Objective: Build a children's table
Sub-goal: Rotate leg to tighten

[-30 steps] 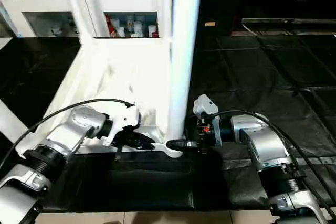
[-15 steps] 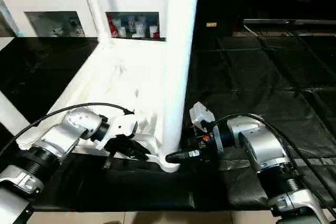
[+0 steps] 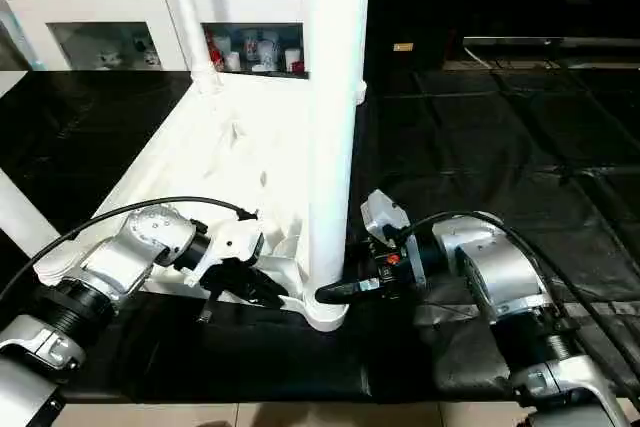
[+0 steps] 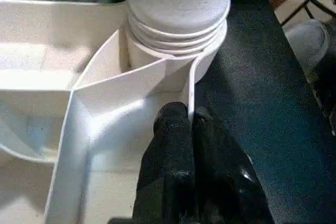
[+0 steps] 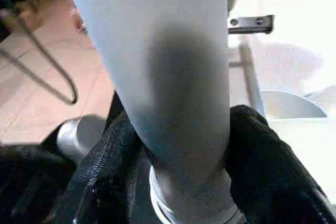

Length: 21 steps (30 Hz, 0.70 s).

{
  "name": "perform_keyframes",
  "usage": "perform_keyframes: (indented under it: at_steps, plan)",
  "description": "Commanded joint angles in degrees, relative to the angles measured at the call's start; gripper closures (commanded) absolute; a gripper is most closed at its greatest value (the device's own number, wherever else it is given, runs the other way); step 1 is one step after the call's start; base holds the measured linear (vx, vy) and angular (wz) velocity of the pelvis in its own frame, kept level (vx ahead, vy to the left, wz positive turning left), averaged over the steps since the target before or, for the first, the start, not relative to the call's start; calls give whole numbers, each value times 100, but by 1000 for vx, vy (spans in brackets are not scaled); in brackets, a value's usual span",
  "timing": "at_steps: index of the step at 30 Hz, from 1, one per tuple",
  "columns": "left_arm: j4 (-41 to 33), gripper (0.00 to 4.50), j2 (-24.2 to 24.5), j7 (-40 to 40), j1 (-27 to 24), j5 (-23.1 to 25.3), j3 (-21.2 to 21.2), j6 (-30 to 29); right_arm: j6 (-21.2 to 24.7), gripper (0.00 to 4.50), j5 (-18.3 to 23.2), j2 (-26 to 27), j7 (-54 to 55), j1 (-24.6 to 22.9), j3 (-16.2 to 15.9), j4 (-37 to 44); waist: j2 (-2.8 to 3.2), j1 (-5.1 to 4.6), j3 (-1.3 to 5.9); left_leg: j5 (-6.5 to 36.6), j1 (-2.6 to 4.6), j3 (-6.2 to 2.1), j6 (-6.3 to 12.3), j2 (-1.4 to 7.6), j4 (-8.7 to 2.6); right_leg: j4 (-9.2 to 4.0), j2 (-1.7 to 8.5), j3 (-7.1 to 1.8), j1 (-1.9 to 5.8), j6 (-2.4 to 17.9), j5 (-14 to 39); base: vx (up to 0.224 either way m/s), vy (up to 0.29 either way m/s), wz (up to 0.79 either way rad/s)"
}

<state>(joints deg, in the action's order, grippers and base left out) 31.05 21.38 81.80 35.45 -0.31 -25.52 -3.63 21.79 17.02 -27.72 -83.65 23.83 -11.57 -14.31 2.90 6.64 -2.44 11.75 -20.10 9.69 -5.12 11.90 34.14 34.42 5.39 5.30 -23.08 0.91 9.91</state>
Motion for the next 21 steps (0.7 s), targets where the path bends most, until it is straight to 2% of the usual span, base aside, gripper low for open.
perform_keyframes:
  at_steps: [1,2,3,4,6,8,9,11,13,14,15,16,17,20,21]
  plan:
    - [68,450,-225,-527,102,1,139,-313,205,242,64,339,576,-118,-88,190,-38,-46,367,816,-15,15,366,115,-386,-381,270,-251,355,1274,1211,0,0,0]
    - [109,450,-303,-726,130,-3,211,-474,189,242,-111,553,1130,-147,-40,169,-23,-69,330,976,-10,22,278,109,-406,-427,271,-250,330,1154,1566,0,0,0]
    - [109,450,-303,-726,130,-3,211,-474,189,243,-111,553,1130,-147,-40,169,-46,-109,320,1144,-3,12,183,70,-415,-480,281,-228,346,985,2061,0,0,0]
    - [136,450,-351,-848,150,-1,250,-564,228,244,-198,659,1403,-144,-19,146,-61,-128,326,1174,11,6,151,63,-417,-500,281,-223,348,905,2236,0,0,0]
    - [266,450,-586,-1391,250,23,406,-876,434,247,-492,1077,2341,-86,40,56,-16,-240,292,1249,-14,-11,81,43,-434,-545,267,-214,336,723,2606,0,0,0]
    - [355,450,-736,-1702,311,23,499,-1013,552,249,-622,1320,2834,-24,92,-13,-21,-304,294,1336,-10,-24,31,19,-432,-572,259,-189,333,609,2826,0,0,0]
    - [461,450,-919,-2084,391,34,611,-1137,667,250,-741,1607,3360,67,159,-92,-28,-417,278,1419,-27,-34,19,-26,-419,-623,241,-156,325,445,3163,0,0,0]
    - [537,450,-1054,-2356,452,41,694,-1219,747,251,-814,1812,3729,138,208,-148,-19,-499,284,1490,-18,-53,39,-43,-409,-669,241,-123,308,343,3338,0,0,0]
    - [661,450,-1384,-2998,626,26,922,-1429,856,252,-961,2273,4576,315,303,-275,-32,-548,316,1420,-29,-63,94,-26,-417,-656,240,-129,309,406,3067,0,0,0]
    - [661,450,-1384,-2998,626,26,922,-1429,856,252,-961,2273,4576,315,303,-275,-32,-548,316,1420,-29,-63,94,-26,-417,-656,240,-129,309,406,3067,0,0,0]
    - [718,450,-1572,-3411,731,29,1076,-1515,857,252,-1047,2509,5030,422,391,-372,-41,-575,334,1299,-32,-54,150,-13,-424,-626,224,-156,303,545,2671,0,0,0]
    - [737,450,-1635,-3557,766,39,1132,-1535,856,253,-1078,2585,5174,459,429,-406,-23,-595,347,1200,-38,-52,159,-6,-420,-582,223,-171,308,680,2375,0,0,0]
    - [744,450,-1671,-3613,781,46,1160,-1555,871,253,-1107,2629,5261,476,454,-415,-21,-593,357,1118,-53,-56,183,2,-422,-562,230,-178,328,733,2212,0,0,0]
    - [736,450,-1762,-3719,809,24,1243,-1630,859,253,-1222,2718,5492,513,493,-427,-21,-576,395,677,-66,-30,331,13,-381,-463,232,-213,355,1066,1231,37,-1,2]
    - [729,450,-1756,-3721,803,36,1238,-1630,793,253,-1124,2758,5468,510,585,-428,-7,-571,406,533,-71,-26,401,12,-368,-422,236,-220,372,1175,922,60,-6,4]
